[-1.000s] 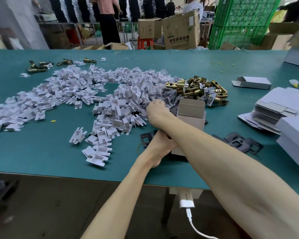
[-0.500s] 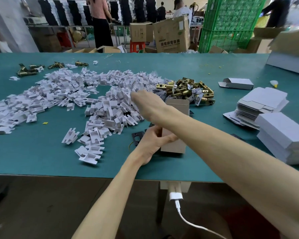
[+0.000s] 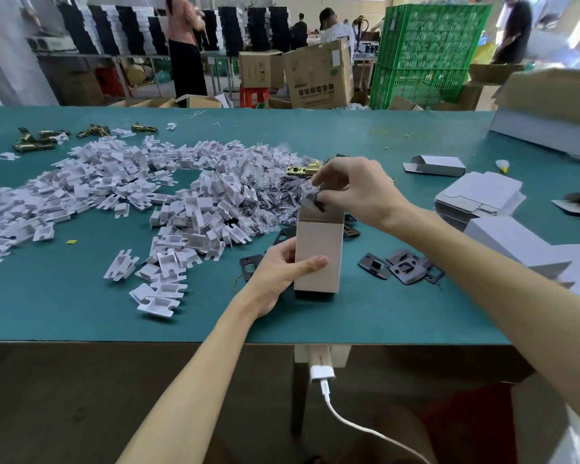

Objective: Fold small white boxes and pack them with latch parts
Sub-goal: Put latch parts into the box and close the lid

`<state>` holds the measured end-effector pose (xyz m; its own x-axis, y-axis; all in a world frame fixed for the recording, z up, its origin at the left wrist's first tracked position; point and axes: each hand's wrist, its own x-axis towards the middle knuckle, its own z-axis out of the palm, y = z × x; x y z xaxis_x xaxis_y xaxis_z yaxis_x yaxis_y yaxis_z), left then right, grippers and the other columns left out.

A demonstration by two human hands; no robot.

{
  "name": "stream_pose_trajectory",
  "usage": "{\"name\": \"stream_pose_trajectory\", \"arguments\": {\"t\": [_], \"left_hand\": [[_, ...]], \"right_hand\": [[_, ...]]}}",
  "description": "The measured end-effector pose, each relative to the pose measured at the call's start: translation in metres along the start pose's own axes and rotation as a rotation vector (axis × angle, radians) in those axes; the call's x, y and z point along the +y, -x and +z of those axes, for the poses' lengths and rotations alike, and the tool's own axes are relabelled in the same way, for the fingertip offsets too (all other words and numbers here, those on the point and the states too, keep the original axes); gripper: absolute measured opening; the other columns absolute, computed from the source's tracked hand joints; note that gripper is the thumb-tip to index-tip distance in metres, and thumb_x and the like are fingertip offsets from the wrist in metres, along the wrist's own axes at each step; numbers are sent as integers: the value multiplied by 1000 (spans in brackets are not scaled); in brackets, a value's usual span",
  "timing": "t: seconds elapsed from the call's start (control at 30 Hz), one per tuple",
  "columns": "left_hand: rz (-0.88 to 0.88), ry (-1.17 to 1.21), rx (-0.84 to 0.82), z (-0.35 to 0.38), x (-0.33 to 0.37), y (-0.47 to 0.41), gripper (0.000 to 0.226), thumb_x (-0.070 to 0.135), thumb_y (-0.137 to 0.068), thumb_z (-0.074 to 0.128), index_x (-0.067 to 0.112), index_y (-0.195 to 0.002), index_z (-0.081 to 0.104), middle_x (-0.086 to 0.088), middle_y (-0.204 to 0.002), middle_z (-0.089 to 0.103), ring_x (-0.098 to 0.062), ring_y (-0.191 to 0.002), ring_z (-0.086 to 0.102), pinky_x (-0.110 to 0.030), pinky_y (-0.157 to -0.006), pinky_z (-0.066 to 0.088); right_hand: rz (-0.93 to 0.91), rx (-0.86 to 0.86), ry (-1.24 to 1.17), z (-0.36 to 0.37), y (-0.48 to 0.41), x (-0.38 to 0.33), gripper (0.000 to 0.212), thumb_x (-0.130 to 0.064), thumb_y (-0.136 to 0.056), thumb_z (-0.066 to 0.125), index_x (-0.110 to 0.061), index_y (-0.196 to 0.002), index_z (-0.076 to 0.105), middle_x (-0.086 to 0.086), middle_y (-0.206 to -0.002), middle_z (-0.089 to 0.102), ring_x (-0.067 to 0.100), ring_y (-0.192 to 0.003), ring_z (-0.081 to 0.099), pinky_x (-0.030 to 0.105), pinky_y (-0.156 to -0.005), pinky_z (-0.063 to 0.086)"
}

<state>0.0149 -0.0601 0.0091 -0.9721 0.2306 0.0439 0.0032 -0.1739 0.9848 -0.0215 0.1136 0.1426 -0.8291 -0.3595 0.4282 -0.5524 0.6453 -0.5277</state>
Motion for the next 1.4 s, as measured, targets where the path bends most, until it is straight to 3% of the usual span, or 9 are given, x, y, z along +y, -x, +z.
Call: {"name": "stream_pose_trajectory", "arguments": {"t": [0.23, 0.37, 0.53, 0.7, 0.77, 0.87, 1.03, 1.3, 1.4], "left_hand": [[9, 15, 7, -2, 0, 1, 46, 23, -76, 87, 16, -119, 72, -5, -114, 79, -15, -102, 74, -24, -80, 58], [9, 18, 9, -2, 0, 1, 47, 23, -77, 87, 14, -120, 71, -5, -112, 79, -14, -100, 74, -22, -79, 58], [12, 14, 11, -2, 0, 1, 48, 24, -77, 86, 13, -121, 71, -4, -111, 79, -13, -100, 74, -22, -79, 58], [12, 14, 8, -2, -1, 1, 49, 24, -76, 86, 13, -121, 71, -5, -111, 78, -15, -101, 73, -25, -80, 58], [12, 12, 6, -3, 0, 1, 50, 24, -75, 87, 13, -121, 70, -6, -113, 78, -16, -102, 73, -25, -80, 58], [12, 10, 1, -3, 0, 1, 50, 25, -75, 87, 12, -121, 70, -7, -113, 78, -16, -102, 73, -25, -80, 58], [15, 13, -5, -2, 0, 2, 48, 25, -77, 86, 13, -121, 71, -7, -113, 78, -17, -102, 74, -26, -80, 58], [22, 10, -5, 0, 1, 3, 45, 23, -78, 86, 14, -120, 72, -8, -112, 78, -17, -100, 74, -26, -80, 58], [23, -3, -10, 0, 2, 4, 46, 23, -79, 85, 14, -122, 72, -8, -112, 78, -18, -101, 73, -26, -81, 58]], "right_hand": [[-69, -12, -11, 3, 10, 6, 38, 0, -88, 72, -14, -123, 66, -1, -89, 72, 14, -85, 68, 25, -86, 54], [-77, -89, 89, 9, 15, 12, 22, -5, -91, 73, -9, -113, 74, 4, -99, 75, 13, -89, 68, 31, -89, 56], [-63, -114, 59, 11, 20, 12, 20, -13, -102, 60, -10, -114, 75, 3, -110, 75, 14, -100, 68, 30, -97, 53], [-90, -128, 178, 15, 23, 19, 22, -20, -103, 58, -20, -109, 79, -4, -113, 65, 17, -107, 42, 30, -95, 34], [-84, -146, 209, 16, 24, 20, 23, -24, -104, 56, -25, -110, 78, -8, -110, 66, 17, -108, 40, 35, -96, 29], [-107, -146, 269, 18, 28, 21, 24, -35, -106, 50, -30, -115, 72, -9, -102, 65, 12, -109, 39, 30, -92, 16], [-73, -204, 240, 20, 32, 21, 25, -40, -104, 53, -31, -119, 70, -14, -105, 64, 12, -117, 39, 31, -90, 14], [-48, -32, 264, 35, 47, 20, 27, -38, -100, 61, -20, -115, 73, -5, -119, 59, 20, -123, 34, 27, -92, 15], [-43, -46, 257, 36, 50, 19, 27, -38, -99, 62, -19, -115, 71, -9, -112, 57, 20, -122, 34, 27, -89, 13]]}}
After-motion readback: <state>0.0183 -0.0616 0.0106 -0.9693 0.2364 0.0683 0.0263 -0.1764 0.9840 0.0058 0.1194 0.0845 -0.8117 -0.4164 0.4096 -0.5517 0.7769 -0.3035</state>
